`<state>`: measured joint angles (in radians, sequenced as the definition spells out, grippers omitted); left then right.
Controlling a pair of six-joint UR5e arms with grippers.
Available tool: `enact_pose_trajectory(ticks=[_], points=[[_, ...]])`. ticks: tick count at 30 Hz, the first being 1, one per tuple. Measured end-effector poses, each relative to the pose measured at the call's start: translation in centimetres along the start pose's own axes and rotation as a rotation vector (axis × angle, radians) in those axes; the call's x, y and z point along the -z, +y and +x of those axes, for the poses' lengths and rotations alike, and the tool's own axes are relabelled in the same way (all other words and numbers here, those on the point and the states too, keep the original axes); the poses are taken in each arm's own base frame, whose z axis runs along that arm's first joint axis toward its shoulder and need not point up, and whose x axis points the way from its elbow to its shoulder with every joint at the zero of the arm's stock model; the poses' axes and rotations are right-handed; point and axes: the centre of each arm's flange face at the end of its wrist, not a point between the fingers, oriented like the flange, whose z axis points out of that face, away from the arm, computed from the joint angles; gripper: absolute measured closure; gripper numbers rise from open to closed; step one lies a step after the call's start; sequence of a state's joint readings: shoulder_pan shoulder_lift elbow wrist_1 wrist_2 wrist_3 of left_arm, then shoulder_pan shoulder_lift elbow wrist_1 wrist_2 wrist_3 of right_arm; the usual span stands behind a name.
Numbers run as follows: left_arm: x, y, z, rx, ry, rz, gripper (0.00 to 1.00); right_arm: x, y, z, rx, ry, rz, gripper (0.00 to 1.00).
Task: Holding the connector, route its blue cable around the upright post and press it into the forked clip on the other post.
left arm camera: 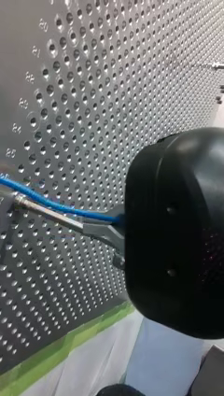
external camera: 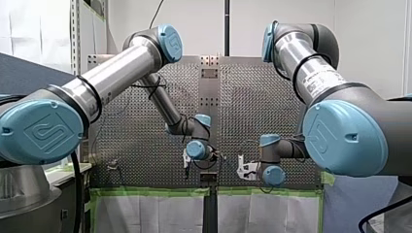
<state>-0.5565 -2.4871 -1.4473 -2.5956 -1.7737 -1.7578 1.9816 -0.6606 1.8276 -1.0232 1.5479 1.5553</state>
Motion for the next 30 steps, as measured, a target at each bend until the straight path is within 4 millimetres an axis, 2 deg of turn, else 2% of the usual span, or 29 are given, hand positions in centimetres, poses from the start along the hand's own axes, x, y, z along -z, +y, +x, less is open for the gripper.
enact_pose_trajectory(ticks=[15, 19, 30], points=[[-1.7, -0.4, -2.6, 0.002, -0.012, 0.008, 1.00, -2.0, 1.0, 1.2, -0.022, 0.022, -0.016, 1.00], [-1.8, -0.4, -2.8, 0.002, -0.010, 0.006, 1.00, -2.4, 1.3, 1.5, -0.030, 0.027, -0.017, 1.00], [-2.2, 0.0, -3.3, 0.005, -0.018, -0.001, 1.00, -5.0, 2.2, 3.4, -0.050, 0.044, -0.007, 1.00]])
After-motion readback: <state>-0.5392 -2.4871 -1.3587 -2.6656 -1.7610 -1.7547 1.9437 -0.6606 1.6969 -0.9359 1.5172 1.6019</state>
